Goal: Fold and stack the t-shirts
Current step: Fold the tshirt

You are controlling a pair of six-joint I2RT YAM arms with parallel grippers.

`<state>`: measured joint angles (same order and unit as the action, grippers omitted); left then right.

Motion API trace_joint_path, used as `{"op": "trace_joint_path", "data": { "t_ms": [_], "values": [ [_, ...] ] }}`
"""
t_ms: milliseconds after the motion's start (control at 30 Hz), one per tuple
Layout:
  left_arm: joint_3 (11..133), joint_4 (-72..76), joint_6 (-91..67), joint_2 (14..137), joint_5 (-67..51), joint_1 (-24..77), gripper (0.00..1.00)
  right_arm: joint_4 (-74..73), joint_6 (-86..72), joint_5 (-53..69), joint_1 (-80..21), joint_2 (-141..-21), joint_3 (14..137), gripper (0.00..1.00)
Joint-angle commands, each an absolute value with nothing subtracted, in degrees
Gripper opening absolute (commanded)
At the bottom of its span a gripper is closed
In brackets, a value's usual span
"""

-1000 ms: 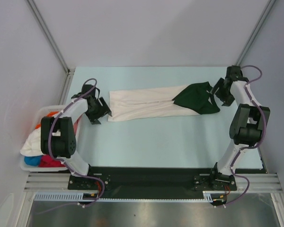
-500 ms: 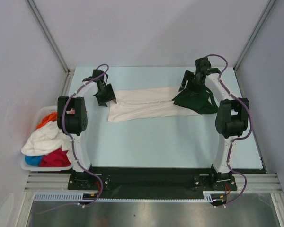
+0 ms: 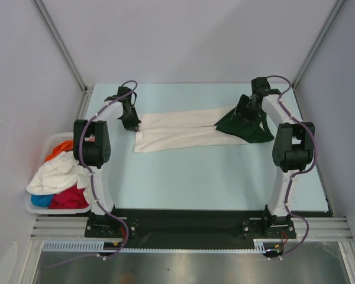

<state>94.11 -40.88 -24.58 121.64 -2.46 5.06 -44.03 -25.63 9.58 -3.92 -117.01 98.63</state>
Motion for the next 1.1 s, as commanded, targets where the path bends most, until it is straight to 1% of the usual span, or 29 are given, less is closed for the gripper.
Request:
{"op": "trace_joint_path", "data": {
  "t_ms": [0,33,67,133,167,200,233,267,333,367,433,500,567,600,633,733,833,1067],
  "values": [
    [96.15,-42.10,-25.75,123.04,2.55,3.96,0.00,-40.53,-26.54,12.38,-3.43,-115.40,97.91,0.61],
    [96.59,-42.19,-25.75,123.48,1.85,3.87,0.00,-40.08,-26.28,15.87,-3.51,-115.75,98.35,0.57],
    [96.68,-42.19,-25.93,123.92,1.67,3.95,0.00,-40.08,-26.63,17.21,-4.12,-116.97,98.96,0.48],
    [96.51,-42.28,-26.19,123.84,1.15,3.95,0.01,-40.26,-27.07,18.19,-5.35,-117.51,99.58,0.37],
    [96.42,-42.28,-26.28,123.75,0.97,3.96,0.05,-39.91,-27.77,18.02,-6.93,-117.51,99.06,0.27],
    [96.42,-42.36,-26.37,123.49,0.97,3.96,0.10,-39.64,-28.03,16.45,-7.64,-117.51,98.70,0.22],
    [96.76,-42.89,-26.45,123.31,1.14,3.87,0.33,-39.81,-28.73,15.04,-8.60,-117.34,98.35,0.16],
    [96.85,-43.59,-26.46,122.79,1.58,3.95,0.46,-39.73,-29.26,13.99,-9.22,-117.25,97.04,0.11],
    [95.64,-45.35,-27.50,118.94,3.51,4.13,0.68,-38.24,-30.06,11.78,-11.16,-116.46,95.02,0.03],
    [94.75,-45.44,-27.86,117.00,5.26,4.48,0.69,-37.54,-30.49,10.99,-11.68,-116.28,93.18,0.00],
    [92.56,-45.35,-28.12,110.70,6.41,5.88,0.68,-35.51,-30.59,9.06,-13.35,-115.93,91.94,0.00],
    [91.41,-44.74,-28.21,107.42,6.33,7.11,0.63,-33.24,-30.67,7.57,-14.50,-116.36,90.80,0.00],
    [89.13,-43.43,-28.56,104.77,2.92,8.78,0.52,-32.35,-30.76,7.03,-14.85,-117.24,90.97,0.00],
    [88.34,-42.03,-29.17,104.59,-1.71,9.31,0.47,-32.00,-30.85,6.94,-15.03,-117.86,91.58,0.00],
    [86.94,-41.32,-29.35,104.76,-3.32,10.71,0.40,-31.91,-30.85,6.68,-15.12,-118.82,91.84,0.00],
    [86.84,-40.69,-29.00,108.27,-5.18,13.61,0.36,-30.77,-30.76,5.80,-15.38,-120.32,92.72,0.00],
    [86.14,-40.17,-28.83,112.14,-5.98,14.50,0.33,-31.29,-30.85,5.80,-15.38,-122.07,94.47,0.00],
    [82.36,-38.32,-27.51,114.78,-4.31,14.50,0.29,-27.25,-32.86,6.06,-15.56,-124.27,95.62,0.00]
  ]
}}
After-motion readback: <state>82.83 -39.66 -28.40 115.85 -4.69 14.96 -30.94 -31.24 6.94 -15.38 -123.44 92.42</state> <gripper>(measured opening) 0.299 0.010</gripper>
